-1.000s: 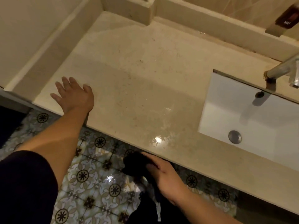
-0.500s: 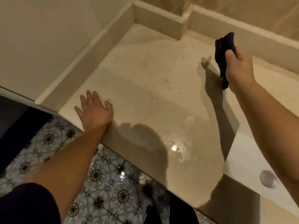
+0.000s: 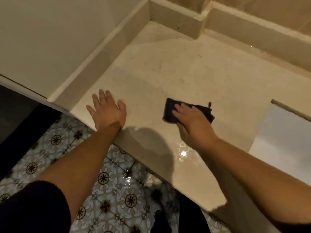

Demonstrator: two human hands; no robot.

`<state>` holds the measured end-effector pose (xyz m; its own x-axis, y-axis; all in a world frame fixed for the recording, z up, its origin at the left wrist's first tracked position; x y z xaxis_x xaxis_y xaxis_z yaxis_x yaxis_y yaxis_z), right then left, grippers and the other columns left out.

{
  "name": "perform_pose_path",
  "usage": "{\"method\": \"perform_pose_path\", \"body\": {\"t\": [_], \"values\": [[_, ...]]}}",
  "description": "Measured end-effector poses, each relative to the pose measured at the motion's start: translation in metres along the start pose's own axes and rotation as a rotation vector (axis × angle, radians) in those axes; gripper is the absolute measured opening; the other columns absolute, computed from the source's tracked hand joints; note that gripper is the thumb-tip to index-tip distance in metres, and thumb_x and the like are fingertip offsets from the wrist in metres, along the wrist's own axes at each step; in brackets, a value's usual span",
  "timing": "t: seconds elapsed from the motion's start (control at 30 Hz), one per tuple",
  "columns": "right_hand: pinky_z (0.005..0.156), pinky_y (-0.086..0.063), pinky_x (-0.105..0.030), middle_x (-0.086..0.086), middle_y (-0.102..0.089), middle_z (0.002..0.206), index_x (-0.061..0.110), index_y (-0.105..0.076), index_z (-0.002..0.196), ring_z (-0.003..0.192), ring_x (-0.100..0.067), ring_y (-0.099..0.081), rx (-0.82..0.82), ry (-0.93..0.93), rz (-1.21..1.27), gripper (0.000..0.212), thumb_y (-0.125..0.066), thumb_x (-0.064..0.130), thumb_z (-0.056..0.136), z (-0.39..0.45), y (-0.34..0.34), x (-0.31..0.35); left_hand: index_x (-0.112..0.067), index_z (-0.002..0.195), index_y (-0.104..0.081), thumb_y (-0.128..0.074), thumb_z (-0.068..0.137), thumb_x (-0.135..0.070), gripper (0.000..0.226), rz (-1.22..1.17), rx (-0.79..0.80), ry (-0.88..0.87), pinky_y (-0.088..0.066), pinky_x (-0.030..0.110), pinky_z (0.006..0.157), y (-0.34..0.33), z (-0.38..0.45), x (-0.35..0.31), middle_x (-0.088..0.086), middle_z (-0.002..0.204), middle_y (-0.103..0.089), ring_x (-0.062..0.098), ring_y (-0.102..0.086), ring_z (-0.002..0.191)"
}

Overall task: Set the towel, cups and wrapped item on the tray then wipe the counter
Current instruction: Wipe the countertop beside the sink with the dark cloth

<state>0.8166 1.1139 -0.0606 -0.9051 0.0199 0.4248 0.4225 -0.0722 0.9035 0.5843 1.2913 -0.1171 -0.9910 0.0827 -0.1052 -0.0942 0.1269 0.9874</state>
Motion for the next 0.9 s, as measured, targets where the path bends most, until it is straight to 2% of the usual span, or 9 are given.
{"method": "perform_pose_path", "body": {"t": [0.1, 0.2, 0.27, 0.4, 0.53, 0.63, 0.7, 0.8, 0.9], "values": [[0.107, -0.035, -0.055, -0.014, -0.056, 0.14, 0.008, -0.064, 0.13, 0.131, -0.036, -0.051, 0.105, 0.043, 0.049, 0.051, -0.073, 0.003, 0.079, -0.062, -0.036, 0.058, -0.011, 0.155, -0.011, -0.014, 0.095, -0.049, 0.071, -0.022, 0.027, -0.005, 0.0, 0.059, 0.117, -0.001, -0.001, -0.001, 0.008, 0.165, -0.005, 0.03, 0.001, 0.15], [0.12, -0.008, -0.04, -0.001, -0.031, 0.158, 0.02, -0.045, 0.147, 0.148, -0.021, -0.022, 0.237, 0.022, 0.118, 0.07, -0.07, 0.007, 0.083, -0.096, -0.066, 0.079, -0.011, 0.155, -0.01, -0.014, 0.095, -0.05, 0.072, -0.037, 0.025, -0.023, 0.002, 0.059, 0.116, -0.003, 0.0, -0.001, 0.007, 0.165, -0.003, 0.03, 0.002, 0.15], [0.12, -0.002, -0.034, 0.004, -0.024, 0.16, 0.022, -0.041, 0.149, 0.149, -0.014, -0.014, 0.23, 0.018, 0.163, 0.073, -0.071, 0.008, 0.084, -0.106, -0.073, 0.089, -0.011, 0.155, -0.01, -0.012, 0.094, -0.051, 0.073, -0.051, 0.037, -0.023, 0.003, 0.059, 0.116, -0.006, 0.002, 0.0, 0.007, 0.165, -0.003, 0.03, 0.003, 0.15], [0.12, -0.01, -0.034, -0.003, -0.041, 0.153, 0.015, -0.053, 0.141, 0.145, -0.022, -0.03, 0.149, -0.063, 0.275, 0.047, -0.057, 0.005, 0.095, -0.114, -0.063, 0.098, -0.011, 0.155, -0.008, -0.01, 0.095, -0.051, 0.073, -0.031, 0.053, -0.027, 0.004, 0.06, 0.116, -0.01, 0.005, 0.001, 0.007, 0.165, 0.0, 0.03, 0.004, 0.15], [0.116, -0.008, -0.019, 0.005, -0.045, 0.15, 0.019, -0.051, 0.143, 0.143, -0.007, -0.031, 0.174, -0.154, 0.369, 0.041, -0.051, 0.013, 0.102, -0.115, -0.06, 0.096, -0.011, 0.155, -0.006, -0.012, 0.097, -0.051, 0.071, -0.033, 0.09, -0.049, 0.006, 0.06, 0.116, -0.01, 0.004, 0.0, 0.008, 0.165, 0.002, 0.031, 0.006, 0.15], [0.112, -0.026, -0.019, 0.013, -0.053, 0.142, 0.029, -0.053, 0.14, 0.129, 0.008, -0.038, 0.305, -0.244, 0.556, 0.038, -0.047, 0.019, 0.104, -0.118, -0.059, 0.094, -0.012, 0.156, -0.004, -0.012, 0.099, -0.052, 0.071, -0.035, 0.138, -0.089, 0.006, 0.06, 0.116, -0.007, 0.002, 0.001, 0.007, 0.165, 0.006, 0.031, 0.007, 0.15], [0.104, -0.042, -0.025, 0.011, -0.064, 0.13, 0.033, -0.062, 0.13, 0.12, -0.002, -0.056, 0.391, -0.374, 0.82, 0.033, -0.048, 0.02, 0.103, -0.126, -0.062, 0.092, -0.014, 0.156, -0.003, -0.014, 0.1, -0.053, 0.069, -0.046, 0.163, -0.137, 0.005, 0.061, 0.116, -0.003, -0.007, -0.001, 0.006, 0.165, 0.009, 0.03, 0.007, 0.15], [0.096, -0.052, -0.041, -0.015, -0.069, 0.12, 0.014, -0.069, 0.122, 0.109, -0.028, -0.066, 0.438, -0.698, 1.415, 0.028, -0.052, 0.013, 0.1, -0.149, -0.066, 0.094, -0.016, 0.156, -0.001, -0.015, 0.101, -0.052, 0.067, -0.084, 0.218, -0.218, 0.005, 0.057, 0.117, 0.006, -0.041, -0.016, 0.003, 0.164, 0.012, 0.025, 0.009, 0.15], [0.093, -0.055, -0.041, -0.025, -0.064, 0.124, 0.003, -0.064, 0.125, 0.106, -0.033, -0.066, 0.4, -0.76, 1.629, 0.03, -0.052, 0.011, 0.099, -0.157, -0.051, 0.095, -0.02, 0.157, -0.009, -0.022, 0.102, -0.053, 0.065, -0.32, 0.308, -0.355, -0.002, 0.043, 0.121, 0.027, -0.092, -0.051, -0.001, 0.165, 0.002, 0.018, -0.002, 0.15]]}}
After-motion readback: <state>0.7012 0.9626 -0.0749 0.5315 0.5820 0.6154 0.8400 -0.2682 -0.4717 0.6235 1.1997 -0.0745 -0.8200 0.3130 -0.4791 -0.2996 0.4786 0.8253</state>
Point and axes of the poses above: each hand's wrist, its own z-axis towards the middle knuckle, its own y-axis out of the back of the hand, x = y × z, the point moved 10 cm from there along z, towards the middle knuckle
